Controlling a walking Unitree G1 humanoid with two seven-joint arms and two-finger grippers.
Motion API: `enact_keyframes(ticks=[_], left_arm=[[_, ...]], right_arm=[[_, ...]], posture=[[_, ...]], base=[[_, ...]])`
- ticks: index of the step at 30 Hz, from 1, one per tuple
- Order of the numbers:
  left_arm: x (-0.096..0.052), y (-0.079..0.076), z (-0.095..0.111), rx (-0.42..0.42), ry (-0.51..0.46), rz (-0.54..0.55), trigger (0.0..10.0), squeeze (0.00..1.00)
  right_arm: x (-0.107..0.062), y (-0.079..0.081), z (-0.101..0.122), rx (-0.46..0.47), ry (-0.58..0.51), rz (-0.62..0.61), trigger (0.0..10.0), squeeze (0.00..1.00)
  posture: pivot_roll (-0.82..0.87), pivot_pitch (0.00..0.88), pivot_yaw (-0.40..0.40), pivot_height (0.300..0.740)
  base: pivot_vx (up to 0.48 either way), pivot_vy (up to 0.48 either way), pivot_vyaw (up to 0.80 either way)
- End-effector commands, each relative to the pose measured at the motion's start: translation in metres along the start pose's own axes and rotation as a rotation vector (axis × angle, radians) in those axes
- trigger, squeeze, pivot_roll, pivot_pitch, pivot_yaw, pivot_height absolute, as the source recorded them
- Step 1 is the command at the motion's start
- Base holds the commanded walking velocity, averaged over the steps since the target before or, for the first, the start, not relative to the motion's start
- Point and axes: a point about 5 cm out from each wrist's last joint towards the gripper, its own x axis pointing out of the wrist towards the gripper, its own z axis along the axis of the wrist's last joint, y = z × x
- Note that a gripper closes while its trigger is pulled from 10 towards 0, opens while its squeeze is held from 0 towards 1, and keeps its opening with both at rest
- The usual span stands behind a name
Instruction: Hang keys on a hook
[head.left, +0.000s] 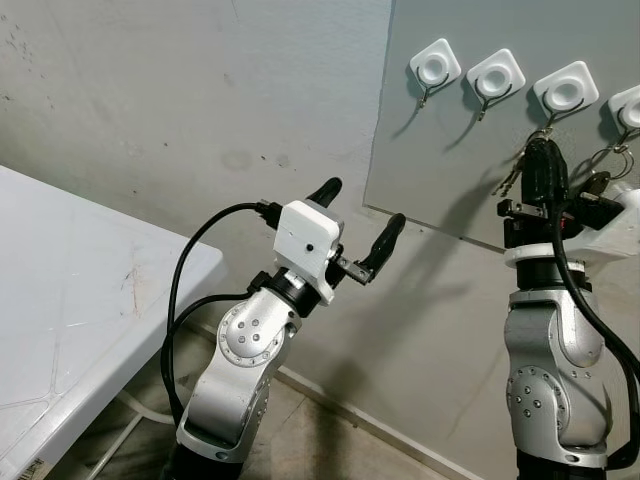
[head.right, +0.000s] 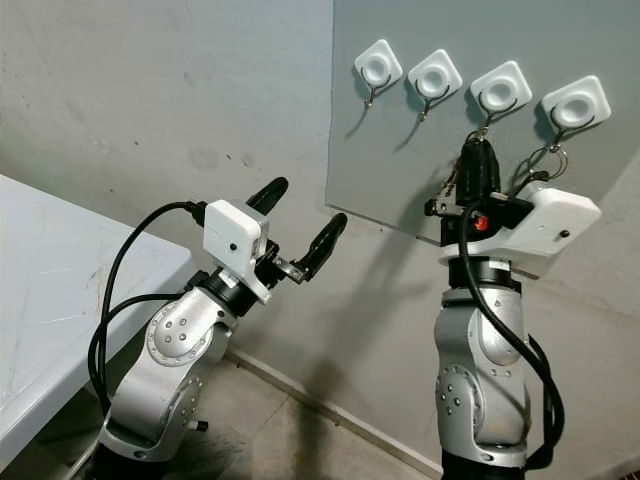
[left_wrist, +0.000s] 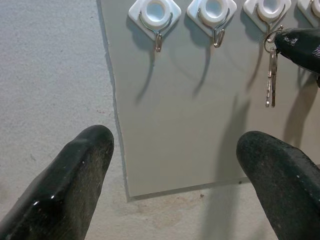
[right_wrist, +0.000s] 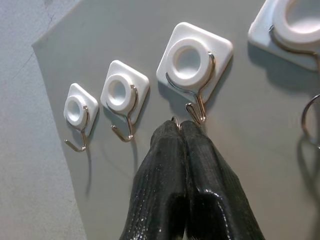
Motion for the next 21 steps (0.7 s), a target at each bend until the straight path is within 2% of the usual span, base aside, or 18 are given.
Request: enact_keyframes(ticks=[1, 8, 13, 21], left_arm=[[0.003, -0.001, 0.009, 0.012, -0.032, -0.014, 10.0, 0.0], [0.002, -0.006, 0.01, 0.009, -0.035, -0.043, 10.0, 0.0], [0.002, -0.01, 0.012, 0.038, -0.039, -0.076, 10.0, 0.0], [0.003, -0.014, 0.014, 0.051, -0.044, -0.108, 10.0, 0.0]], right_arm=[[0.004, 0.005, 0.008, 0.003, -0.033, 0.026, 10.0, 0.0], [0.005, 0.003, 0.011, 0.002, -0.05, 0.009, 10.0, 0.0], [0.005, 0.004, 0.012, -0.013, -0.052, 0.022, 10.0, 0.0], [0.005, 0.003, 0.013, 0.012, -0.064, 0.002, 10.0, 0.0]], posture=[[-0.03, 0.01, -0.005, 0.74], [-0.03, 0.013, -0.007, 0.74], [-0.03, 0.014, -0.007, 0.74], [-0.03, 0.014, -0.003, 0.74]], base=[[0.0, 0.0, 0.0], [0.0, 0.0, 0.0], [0.0, 0.0, 0.0], [0.0, 0.0, 0.0]])
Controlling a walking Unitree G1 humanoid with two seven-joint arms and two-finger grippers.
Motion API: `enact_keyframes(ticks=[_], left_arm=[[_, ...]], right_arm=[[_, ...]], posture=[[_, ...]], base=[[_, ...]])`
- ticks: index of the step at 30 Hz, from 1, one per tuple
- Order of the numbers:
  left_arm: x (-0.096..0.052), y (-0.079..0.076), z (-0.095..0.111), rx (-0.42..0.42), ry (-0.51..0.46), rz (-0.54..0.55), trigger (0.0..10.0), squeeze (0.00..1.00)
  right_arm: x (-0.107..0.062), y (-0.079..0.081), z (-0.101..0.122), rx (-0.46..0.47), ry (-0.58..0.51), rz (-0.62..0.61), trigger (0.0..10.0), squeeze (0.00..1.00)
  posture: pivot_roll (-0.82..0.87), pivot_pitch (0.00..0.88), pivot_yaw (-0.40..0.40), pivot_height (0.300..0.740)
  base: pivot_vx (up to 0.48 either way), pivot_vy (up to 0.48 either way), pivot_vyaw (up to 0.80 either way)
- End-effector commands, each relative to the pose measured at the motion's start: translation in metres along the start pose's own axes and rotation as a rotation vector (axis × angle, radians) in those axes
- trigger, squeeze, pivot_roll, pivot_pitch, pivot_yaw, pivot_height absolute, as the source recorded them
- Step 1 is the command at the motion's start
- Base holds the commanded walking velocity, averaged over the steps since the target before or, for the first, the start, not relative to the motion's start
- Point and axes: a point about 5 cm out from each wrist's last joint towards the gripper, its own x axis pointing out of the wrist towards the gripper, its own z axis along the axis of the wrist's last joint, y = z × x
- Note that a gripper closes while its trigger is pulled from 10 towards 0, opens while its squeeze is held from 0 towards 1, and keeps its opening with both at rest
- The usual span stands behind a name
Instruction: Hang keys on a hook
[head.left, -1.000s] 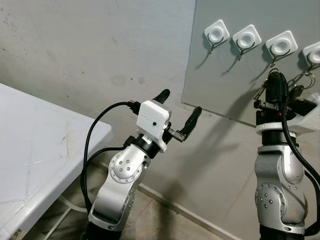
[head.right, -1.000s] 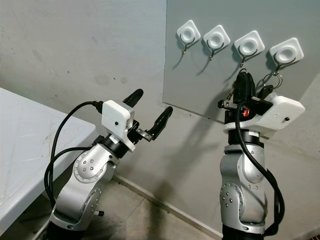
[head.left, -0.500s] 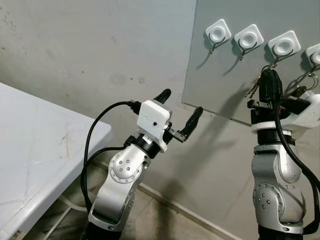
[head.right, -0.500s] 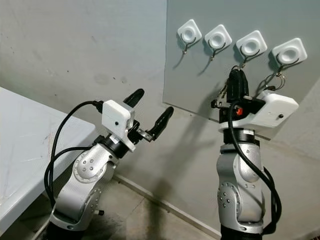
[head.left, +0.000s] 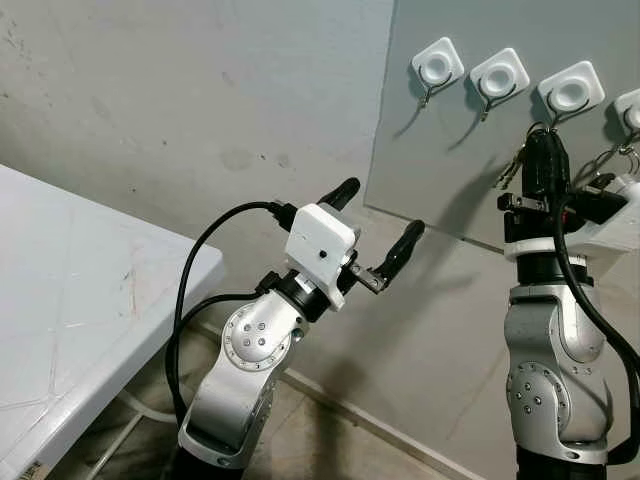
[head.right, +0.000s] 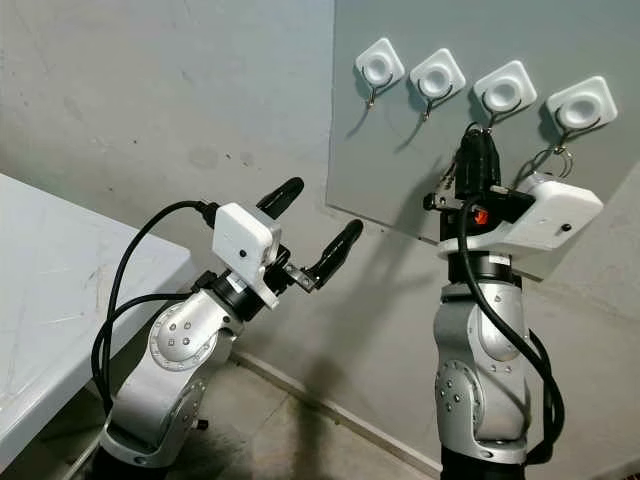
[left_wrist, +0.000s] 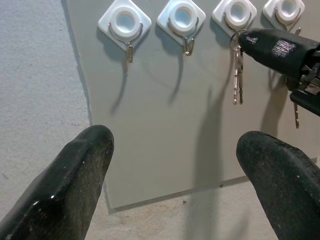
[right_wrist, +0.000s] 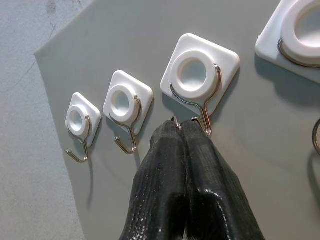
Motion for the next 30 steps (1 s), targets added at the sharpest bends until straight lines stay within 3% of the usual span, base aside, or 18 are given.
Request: enact_keyframes(ticks=[1, 19, 23, 30], left_arm=[[0.002, -0.001, 0.007, 0.03, -0.022, -0.023, 10.0, 0.0], [0.001, -0.001, 0.007, 0.027, -0.015, -0.026, 10.0, 0.0], [0.002, -0.001, 0.008, 0.026, -0.016, -0.027, 10.0, 0.0], [0.002, -0.001, 0.009, 0.024, -0.019, -0.022, 10.0, 0.0]], right_arm=[[0.001, 0.0, 0.008, 0.008, -0.037, -0.005, 10.0, 0.0], [-0.004, 0.005, 0.013, 0.031, -0.067, 0.014, 10.0, 0.0], [-0.002, 0.002, 0.013, 0.061, -0.067, -0.015, 10.0, 0.0], [-0.002, -0.009, 0.007, 0.195, -0.027, -0.129, 10.0, 0.0]], posture=[[-0.04, 0.014, -0.002, 0.74], [-0.04, 0.017, 0.006, 0.74], [-0.03, 0.018, 0.007, 0.74], [-0.03, 0.017, 0.006, 0.74]], base=[[0.0, 0.0, 0.0], [0.0, 0.0, 0.0], [0.0, 0.0, 0.0], [0.0, 0.0, 0.0]])
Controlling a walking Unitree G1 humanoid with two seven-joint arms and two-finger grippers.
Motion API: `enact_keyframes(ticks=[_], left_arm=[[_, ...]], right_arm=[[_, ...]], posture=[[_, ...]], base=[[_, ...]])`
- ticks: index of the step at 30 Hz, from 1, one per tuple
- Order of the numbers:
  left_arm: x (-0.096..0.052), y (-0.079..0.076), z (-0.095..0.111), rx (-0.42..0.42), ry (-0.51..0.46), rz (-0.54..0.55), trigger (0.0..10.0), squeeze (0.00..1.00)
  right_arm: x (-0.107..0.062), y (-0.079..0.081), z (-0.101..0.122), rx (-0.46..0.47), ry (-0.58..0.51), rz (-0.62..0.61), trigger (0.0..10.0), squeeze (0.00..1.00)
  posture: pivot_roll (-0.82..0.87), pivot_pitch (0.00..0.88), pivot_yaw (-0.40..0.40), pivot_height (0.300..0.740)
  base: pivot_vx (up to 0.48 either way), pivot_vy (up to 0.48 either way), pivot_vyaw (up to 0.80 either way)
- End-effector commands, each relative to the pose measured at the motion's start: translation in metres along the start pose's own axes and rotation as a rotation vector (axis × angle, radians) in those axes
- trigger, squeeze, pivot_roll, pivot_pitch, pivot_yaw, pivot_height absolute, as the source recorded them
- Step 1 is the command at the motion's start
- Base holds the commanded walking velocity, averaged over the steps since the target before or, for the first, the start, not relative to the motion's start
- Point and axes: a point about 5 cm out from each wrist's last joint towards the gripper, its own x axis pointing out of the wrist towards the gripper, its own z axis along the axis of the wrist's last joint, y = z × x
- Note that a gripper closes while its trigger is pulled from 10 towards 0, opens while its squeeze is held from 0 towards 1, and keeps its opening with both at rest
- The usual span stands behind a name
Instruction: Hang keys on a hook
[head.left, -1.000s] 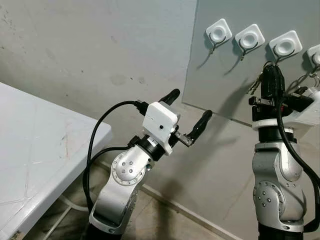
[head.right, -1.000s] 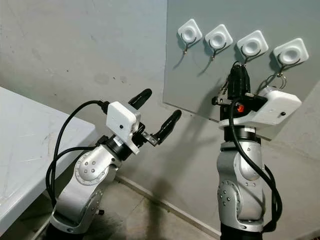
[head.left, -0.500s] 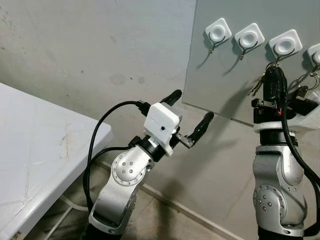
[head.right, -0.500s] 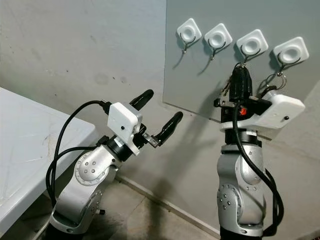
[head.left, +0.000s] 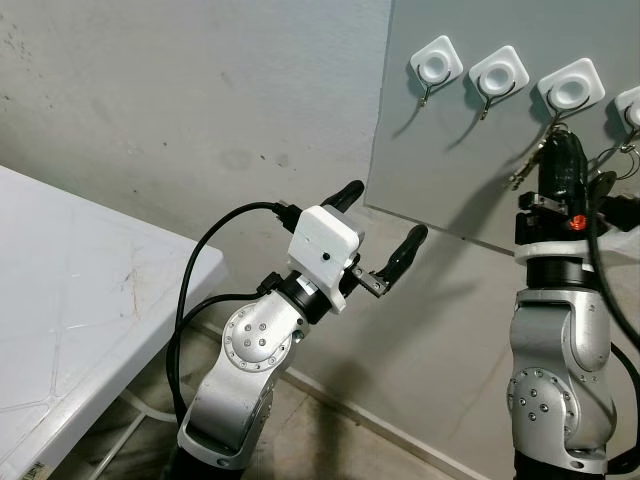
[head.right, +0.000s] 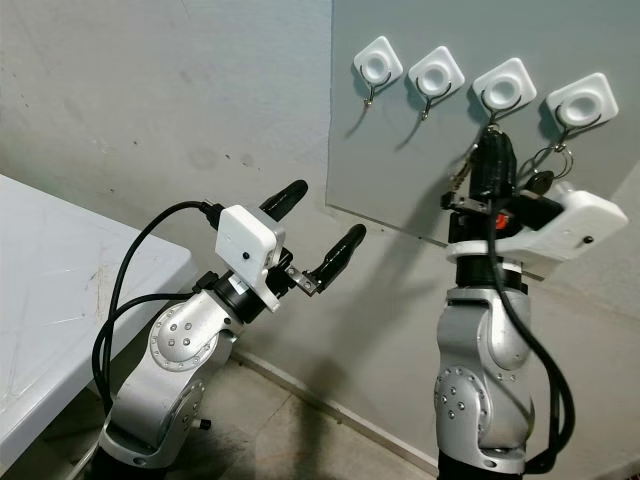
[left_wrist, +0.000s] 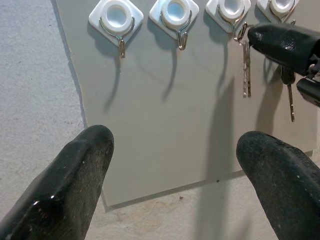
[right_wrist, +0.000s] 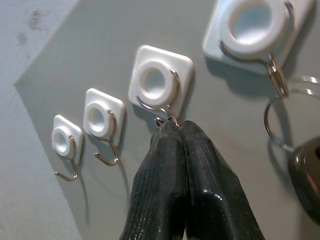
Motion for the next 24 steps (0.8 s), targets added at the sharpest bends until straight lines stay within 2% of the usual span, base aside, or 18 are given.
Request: enact_keyframes(ticks=[1, 3, 10, 11, 12, 24], left_arm=[[0.002, 0.0, 0.009, 0.019, -0.03, -0.011, 10.0, 0.0], [0.002, 0.0, 0.009, 0.021, -0.029, -0.01, 10.0, 0.0], [0.003, 0.0, 0.009, 0.012, -0.031, -0.003, 10.0, 0.0], [0.003, -0.001, 0.009, 0.012, -0.031, -0.003, 10.0, 0.0], [0.003, -0.001, 0.009, 0.011, -0.031, -0.003, 10.0, 0.0], [0.002, 0.003, 0.006, -0.008, -0.024, 0.035, 10.0, 0.0]], right_arm=[[0.002, -0.003, 0.002, 0.033, -0.007, -0.034, 10.0, 0.0], [0.002, -0.004, 0.001, 0.061, 0.005, -0.046, 10.0, 0.0], [-0.001, -0.002, -0.008, 0.047, 0.061, -0.015, 10.0, 0.0], [-0.002, -0.001, -0.009, 0.048, 0.066, -0.01, 10.0, 0.45], [-0.002, -0.001, -0.009, 0.052, 0.067, -0.008, 10.0, 1.0], [-0.005, -0.002, -0.015, 0.018, 0.105, 0.025, 10.0, 1.0]], posture=[[-0.03, 0.017, 0.006, 0.74], [-0.03, 0.017, 0.005, 0.74], [-0.03, 0.019, 0.004, 0.74], [-0.03, 0.019, 0.003, 0.74], [-0.03, 0.02, 0.002, 0.74], [-0.03, 0.012, -0.007, 0.74]], base=[[0.0, 0.0, 0.0], [0.0, 0.0, 0.0], [0.0, 0.0, 0.0], [0.0, 0.0, 0.0], [0.0, 0.0, 0.0], [0.0, 0.0, 0.0]])
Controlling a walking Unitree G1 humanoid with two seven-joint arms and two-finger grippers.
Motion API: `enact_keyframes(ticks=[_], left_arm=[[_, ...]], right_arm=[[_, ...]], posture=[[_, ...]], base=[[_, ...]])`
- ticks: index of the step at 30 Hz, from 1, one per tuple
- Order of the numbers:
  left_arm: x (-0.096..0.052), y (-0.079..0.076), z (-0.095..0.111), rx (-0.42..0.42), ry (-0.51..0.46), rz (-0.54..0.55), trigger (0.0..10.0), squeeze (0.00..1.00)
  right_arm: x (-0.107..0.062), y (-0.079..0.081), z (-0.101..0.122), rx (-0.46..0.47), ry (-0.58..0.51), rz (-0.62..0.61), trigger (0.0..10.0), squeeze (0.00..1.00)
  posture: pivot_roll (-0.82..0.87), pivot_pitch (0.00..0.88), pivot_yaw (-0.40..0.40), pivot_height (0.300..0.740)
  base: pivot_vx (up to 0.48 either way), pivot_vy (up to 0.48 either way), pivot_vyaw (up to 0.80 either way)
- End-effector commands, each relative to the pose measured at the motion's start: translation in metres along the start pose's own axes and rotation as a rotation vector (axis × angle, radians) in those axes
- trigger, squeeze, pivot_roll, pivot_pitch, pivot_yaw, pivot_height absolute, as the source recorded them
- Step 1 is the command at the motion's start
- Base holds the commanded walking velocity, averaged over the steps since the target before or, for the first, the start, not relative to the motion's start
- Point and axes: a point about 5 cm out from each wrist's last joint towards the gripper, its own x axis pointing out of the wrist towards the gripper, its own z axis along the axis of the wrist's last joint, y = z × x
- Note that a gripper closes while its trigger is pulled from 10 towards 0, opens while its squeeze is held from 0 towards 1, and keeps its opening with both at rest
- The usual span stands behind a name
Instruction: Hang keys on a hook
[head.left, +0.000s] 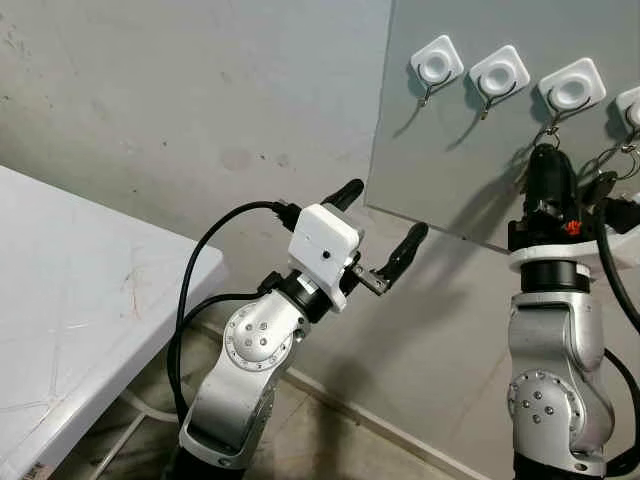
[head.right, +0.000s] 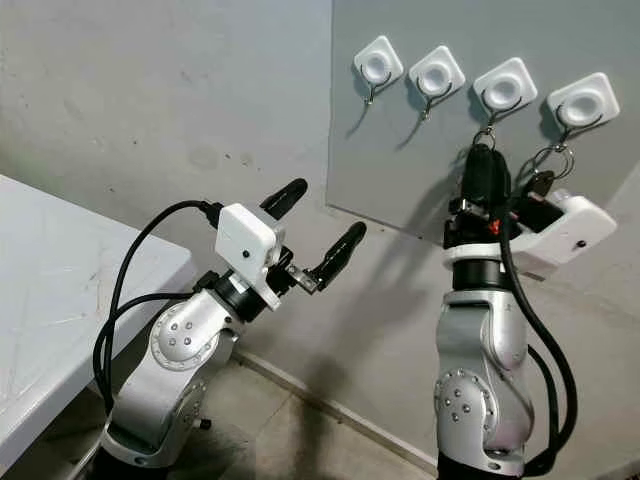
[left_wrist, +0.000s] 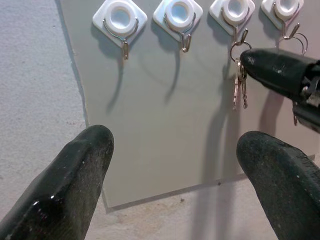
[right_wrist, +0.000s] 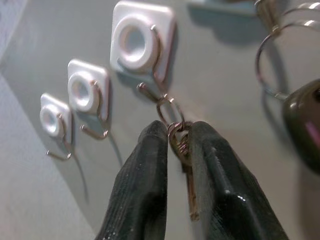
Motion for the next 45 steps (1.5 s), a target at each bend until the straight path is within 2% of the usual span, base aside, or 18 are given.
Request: enact_keyframes(ticks=[1, 7, 10, 16, 17, 18, 21, 23, 26, 29, 33, 34, 36, 37, 40, 43, 44, 45], left_arm=[[0.0, 0.005, 0.004, -0.009, -0.013, 0.033, 10.0, 0.0], [-0.004, 0.019, -0.006, -0.068, 0.005, 0.139, 10.0, 0.0], [-0.013, 0.032, -0.025, -0.131, 0.048, 0.244, 10.0, 0.0], [-0.035, 0.049, -0.068, -0.106, 0.185, 0.375, 10.0, 0.0], [-0.044, 0.054, -0.083, -0.123, 0.234, 0.421, 10.0, 0.0], [-0.053, 0.059, -0.1, -0.129, 0.289, 0.468, 10.0, 0.0], [-0.079, 0.067, -0.136, -0.167, 0.418, 0.586, 10.0, 0.0], [-0.082, 0.068, -0.141, -0.187, 0.429, 0.61, 10.0, 0.0], [-0.097, 0.069, -0.16, -0.199, 0.512, 0.655, 10.0, 0.0], [-0.118, 0.06, -0.186, -0.158, 0.662, 0.663, 10.0, 0.0], [-0.131, 0.055, -0.198, -0.165, 0.745, 0.671, 10.0, 0.0], [-0.143, 0.049, -0.208, -0.186, 0.818, 0.689, 10.0, 0.0], [-0.147, 0.047, -0.211, -0.2, 0.838, 0.696, 10.0, 0.0], [-0.156, 0.039, -0.217, -0.219, 0.893, 0.685, 10.0, 0.0], [-0.17, 0.03, -0.225, -0.299, 0.961, 0.708, 10.0, 0.0], [-0.178, 0.024, -0.229, -0.31, 1.007, 0.706, 10.0, 0.0], [-0.186, 0.018, -0.231, -0.323, 1.039, 0.708, 10.0, 0.0], [-0.186, 0.018, -0.231, -0.323, 1.039, 0.708, 10.0, 0.0]], right_arm=[[-0.002, 0.002, -0.005, -0.035, 0.024, 0.037, 10.0, 1.0], [-0.01, 0.0, -0.017, -0.159, 0.069, 0.111, 10.0, 1.0], [-0.019, -0.009, -0.033, -0.243, 0.129, 0.143, 10.0, 1.0], [-0.035, -0.031, -0.059, -0.358, 0.245, 0.165, 10.0, 1.0], [-0.04, -0.039, -0.068, -0.382, 0.29, 0.161, 10.0, 0.94], [-0.047, -0.048, -0.078, -0.408, 0.341, 0.161, 10.0, 0.0], [-0.064, -0.071, -0.099, -0.451, 0.46, 0.147, 10.0, 0.0], [-0.066, -0.075, -0.102, -0.459, 0.478, 0.146, 10.0, 0.0], [-0.079, -0.091, -0.117, -0.478, 0.57, 0.128, 10.0, 0.0], [-0.104, -0.117, -0.14, -0.534, 0.752, 0.078, 10.0, 0.0], [-0.117, -0.128, -0.149, -0.561, 0.843, 0.054, 10.0, 0.0], [-0.128, -0.136, -0.156, -0.578, 0.927, 0.029, 10.0, 0.0], [-0.132, -0.138, -0.158, -0.58, 0.953, 0.019, 10.0, 0.0], [-0.143, -0.143, -0.162, -0.605, 1.028, -0.003, 10.0, 0.0], [-0.159, -0.15, -0.164, -0.639, 1.114, -0.034, 10.0, 0.0], [-0.172, -0.156, -0.164, -0.655, 1.178, -0.053, 10.0, 0.0], [-0.188, -0.161, -0.164, -0.677, 1.244, -0.066, 10.0, 0.0], [-0.188, -0.161, -0.164, -0.677, 1.244, -0.066, 10.0, 0.0]], posture=[[-0.03, 0.008, -0.011, 0.74], [-0.03, 0.002, -0.013, 0.74], [-0.03, 0.0, -0.016, 0.74], [-0.03, 0.0, -0.017, 0.74], [-0.03, 0.0, -0.017, 0.74], [-0.03, 0.0, -0.017, 0.74], [-0.03, 0.0, -0.02, 0.74], [-0.03, 0.0, -0.02, 0.74], [-0.03, 0.0, -0.018, 0.74], [-0.03, 0.0, -0.02, 0.74], [-0.03, 0.0, -0.014, 0.74], [-0.03, 0.0, -0.01, 0.74], [-0.03, 0.0, -0.01, 0.74], [-0.03, 0.0, -0.008, 0.74], [-0.03, 0.0, -0.006, 0.74], [-0.03, 0.0, -0.006, 0.74], [-0.04, 0.0, -0.004, 0.74], [-0.04, 0.0, -0.004, 0.74]], base=[[0.0, 0.0, 0.0], [0.0, 0.0, 0.0], [0.0, 0.0, 0.0], [0.0, 0.0, 0.0], [0.0, 0.0, 0.0], [0.0, 0.0, 0.0], [0.0, 0.0, 0.0], [0.0, 0.0, 0.0], [0.0, 0.0, 0.0], [0.0, 0.0, 0.0], [0.0, 0.0, 0.0], [0.0, 0.0, 0.0], [0.0, 0.0, 0.0], [0.0, 0.0, 0.0], [0.0, 0.0, 0.0], [0.0, 0.0, 0.0], [0.0, 0.0, 0.0], [0.0, 0.0, 0.0]])
